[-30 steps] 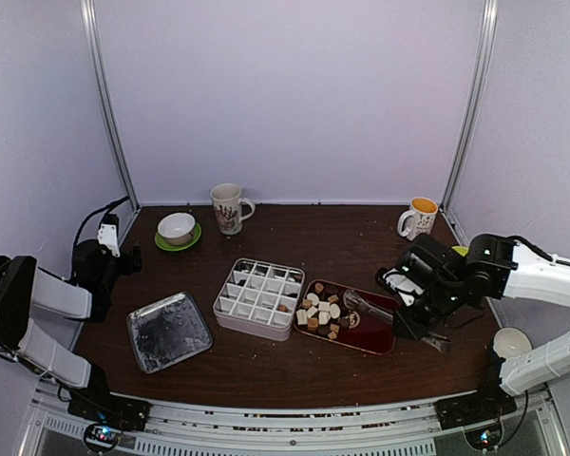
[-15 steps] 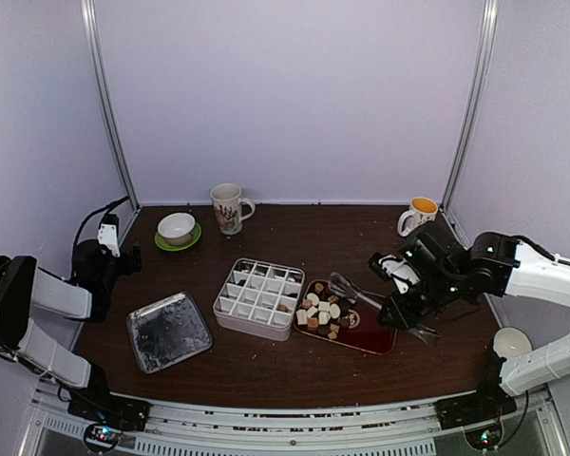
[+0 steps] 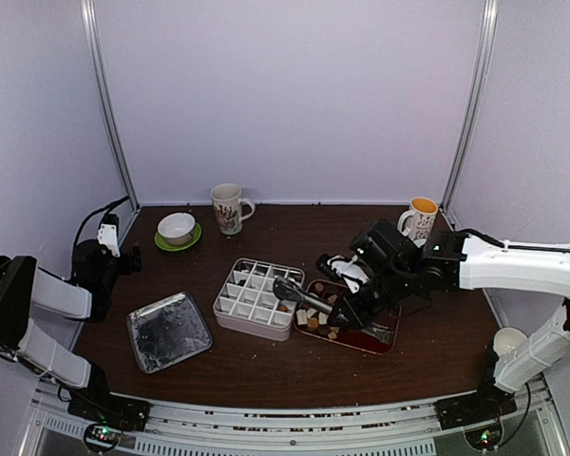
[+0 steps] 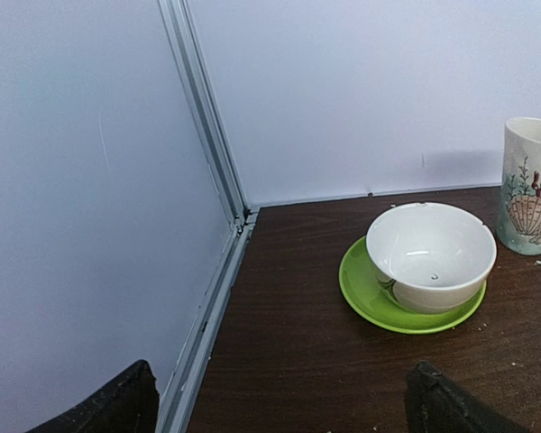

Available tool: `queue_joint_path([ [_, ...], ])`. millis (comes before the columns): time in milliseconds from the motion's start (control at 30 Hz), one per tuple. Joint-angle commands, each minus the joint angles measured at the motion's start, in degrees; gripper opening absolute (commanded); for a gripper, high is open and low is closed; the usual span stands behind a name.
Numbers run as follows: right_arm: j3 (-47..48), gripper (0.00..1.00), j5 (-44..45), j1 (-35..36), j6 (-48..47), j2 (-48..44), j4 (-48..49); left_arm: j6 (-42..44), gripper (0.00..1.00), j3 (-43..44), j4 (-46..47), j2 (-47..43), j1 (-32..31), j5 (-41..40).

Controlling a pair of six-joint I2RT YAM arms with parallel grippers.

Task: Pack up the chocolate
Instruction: Place the fake chocolate in the empty pocket of the box.

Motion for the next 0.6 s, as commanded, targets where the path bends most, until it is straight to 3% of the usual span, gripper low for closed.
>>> queue_joint_path([
  [0, 2.9, 0.20, 2.0, 0.6, -2.4, 2.8, 1.8, -0.4, 0.98, -0.1, 3.5, 0.5, 0.2, -0.4],
  [567, 8.7, 0.20, 5.5, 1.8, -4.7, 11.2, 1.0, -0.4, 0.98, -0.1, 3.5, 0.5, 0.2, -0.4],
])
